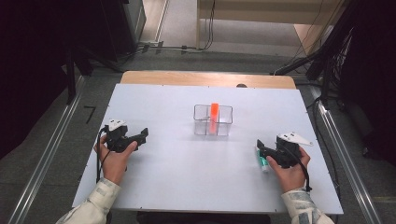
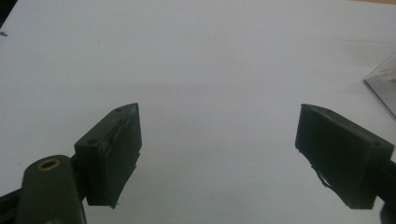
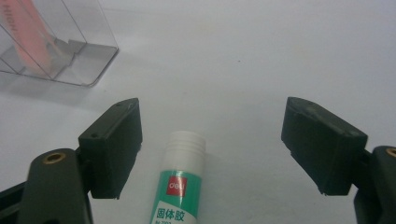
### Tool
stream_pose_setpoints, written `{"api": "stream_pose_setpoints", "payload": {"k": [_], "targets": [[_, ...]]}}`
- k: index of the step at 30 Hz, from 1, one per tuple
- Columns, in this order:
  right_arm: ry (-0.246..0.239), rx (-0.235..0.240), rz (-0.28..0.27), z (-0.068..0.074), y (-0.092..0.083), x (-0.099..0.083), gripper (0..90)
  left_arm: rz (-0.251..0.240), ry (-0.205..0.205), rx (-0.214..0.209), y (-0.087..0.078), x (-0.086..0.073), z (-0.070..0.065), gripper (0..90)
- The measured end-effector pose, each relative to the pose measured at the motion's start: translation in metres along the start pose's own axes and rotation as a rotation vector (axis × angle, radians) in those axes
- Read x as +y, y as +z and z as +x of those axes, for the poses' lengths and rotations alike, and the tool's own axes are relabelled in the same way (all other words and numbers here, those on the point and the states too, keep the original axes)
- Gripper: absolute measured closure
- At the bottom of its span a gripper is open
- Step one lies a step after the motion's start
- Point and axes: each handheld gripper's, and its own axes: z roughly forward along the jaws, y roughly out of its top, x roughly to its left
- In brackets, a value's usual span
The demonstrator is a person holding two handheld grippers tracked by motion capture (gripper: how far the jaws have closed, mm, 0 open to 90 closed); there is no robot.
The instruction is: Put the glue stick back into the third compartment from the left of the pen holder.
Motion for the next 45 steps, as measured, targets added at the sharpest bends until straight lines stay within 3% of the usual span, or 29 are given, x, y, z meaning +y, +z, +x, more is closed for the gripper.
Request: {"api": "stream_pose_setpoints", "payload": {"k": [12, 17, 23, 26, 34, 45], "targets": [[0.011, -0.006, 0.016, 0.000, 0.005, -0.008, 20.1, 0.002, 0.003, 0.001, 0.000, 0.000, 0.000, 15.3], [-0.008, 0.004, 0.037, 0.003, 0.010, -0.012, 20.1, 0.003, 0.003, 0.001, 0.000, 0.000, -0.001, 15.3], [-0.057, -0.017, 0.046, 0.009, 0.014, -0.017, 21.1, 0.002, 0.003, 0.000, 0.000, 0.000, -0.001, 15.3], [-0.058, -0.026, 0.047, 0.010, 0.016, -0.019, 21.9, 0.002, 0.003, 0.000, 0.000, 0.000, -0.001, 15.3], [-0.098, -0.046, 0.042, 0.014, 0.017, -0.021, 28.8, -0.001, 0.001, 0.000, 0.000, 0.000, -0.001, 15.3], [-0.098, -0.036, 0.068, 0.015, 0.019, -0.021, 38.7, 0.000, 0.003, -0.001, 0.000, 0.000, -0.001, 15.3]]}}
